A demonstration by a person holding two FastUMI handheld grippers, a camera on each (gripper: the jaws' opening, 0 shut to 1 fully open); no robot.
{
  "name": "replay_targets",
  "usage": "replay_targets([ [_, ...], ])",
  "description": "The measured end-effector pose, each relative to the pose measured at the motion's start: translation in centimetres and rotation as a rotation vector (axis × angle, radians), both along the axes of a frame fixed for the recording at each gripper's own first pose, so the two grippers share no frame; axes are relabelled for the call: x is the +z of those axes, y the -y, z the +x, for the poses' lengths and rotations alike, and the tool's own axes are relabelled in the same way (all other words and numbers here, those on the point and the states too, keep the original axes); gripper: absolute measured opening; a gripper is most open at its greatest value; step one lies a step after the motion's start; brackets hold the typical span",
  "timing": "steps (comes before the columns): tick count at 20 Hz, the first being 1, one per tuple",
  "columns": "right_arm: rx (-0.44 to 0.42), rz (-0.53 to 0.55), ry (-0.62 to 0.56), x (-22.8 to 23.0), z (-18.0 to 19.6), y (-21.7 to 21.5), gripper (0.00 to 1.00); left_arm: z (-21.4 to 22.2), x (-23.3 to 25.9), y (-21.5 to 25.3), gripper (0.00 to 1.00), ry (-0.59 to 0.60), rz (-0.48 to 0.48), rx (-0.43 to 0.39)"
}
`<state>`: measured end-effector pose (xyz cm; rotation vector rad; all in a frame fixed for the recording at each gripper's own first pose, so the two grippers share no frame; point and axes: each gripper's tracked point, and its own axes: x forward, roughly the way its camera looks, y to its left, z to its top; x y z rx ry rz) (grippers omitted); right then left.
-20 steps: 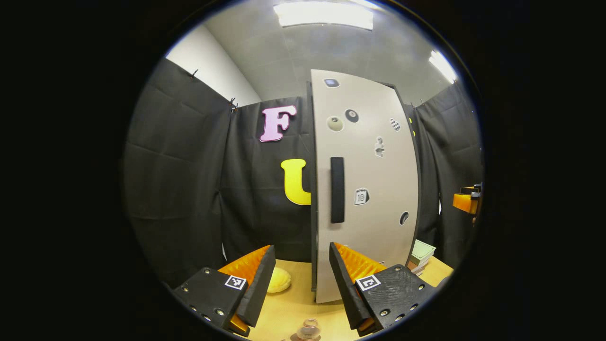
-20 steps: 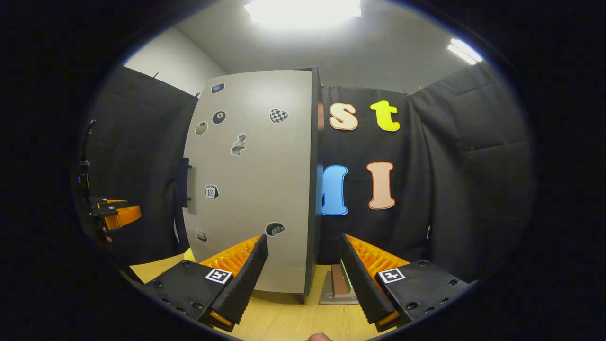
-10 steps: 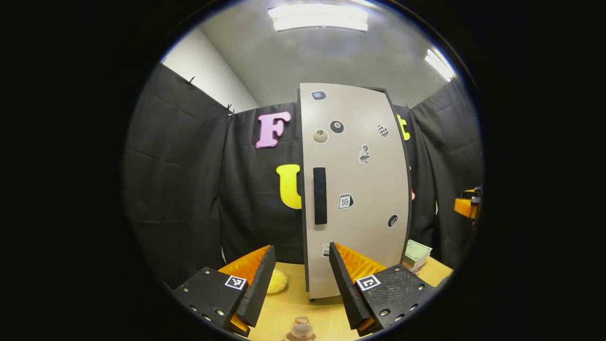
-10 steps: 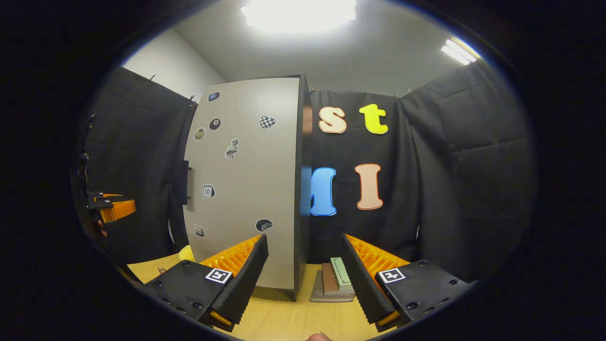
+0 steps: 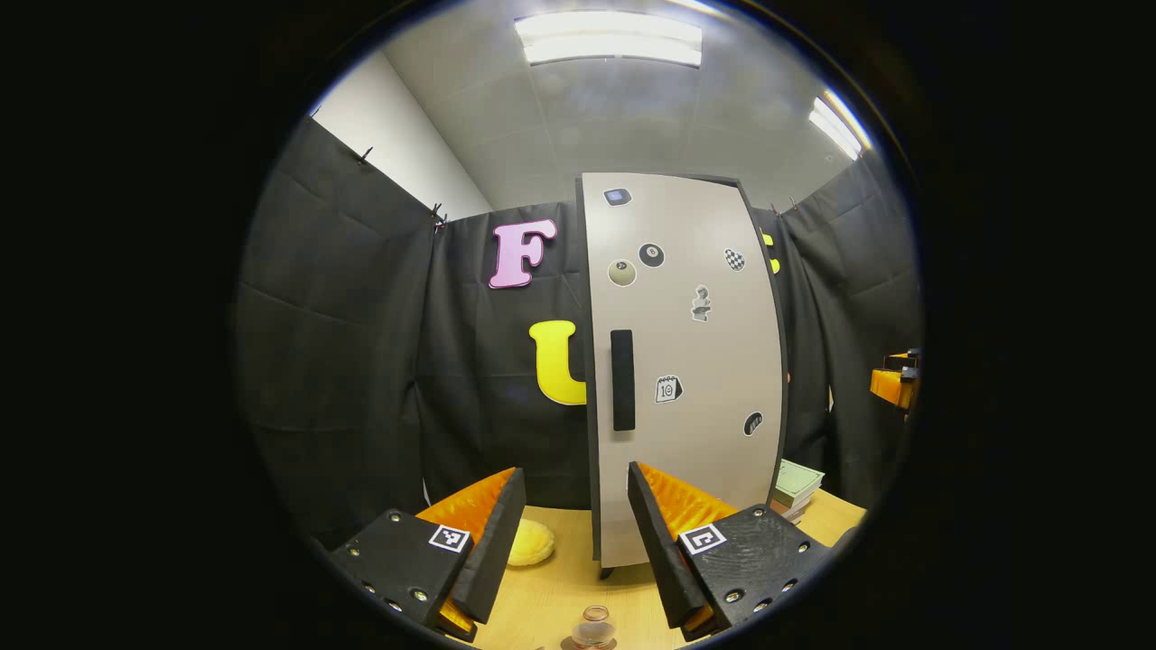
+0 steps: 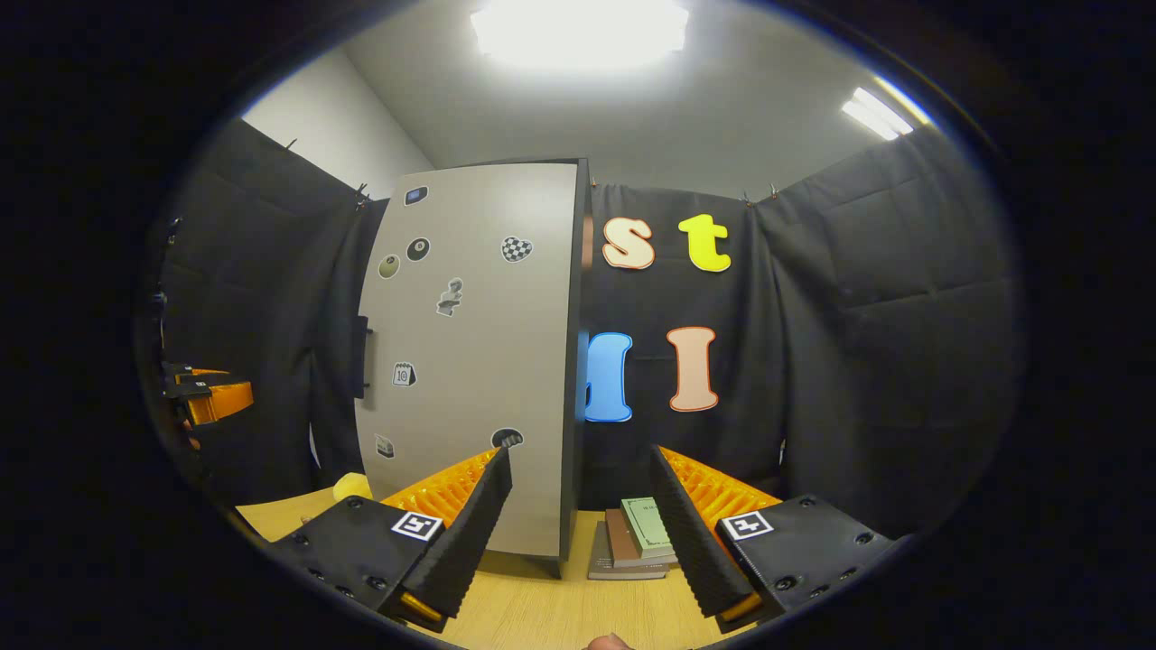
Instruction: Open the cabinet door with the right hand, grasp the bottle in the cabinet with the left hand and place it on the coaster, then close the cabinet door with the right hand.
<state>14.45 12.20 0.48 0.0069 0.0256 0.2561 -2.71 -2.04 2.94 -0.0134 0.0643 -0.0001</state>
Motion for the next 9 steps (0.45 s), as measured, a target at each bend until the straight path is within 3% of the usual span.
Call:
replay_targets([
  [9, -0.01, 0.004, -0.011, -0.08, 0.03, -1.05, 0.97, 0.27, 0.18, -0.82, 0.66, 0.001, 0.004, -0.009],
])
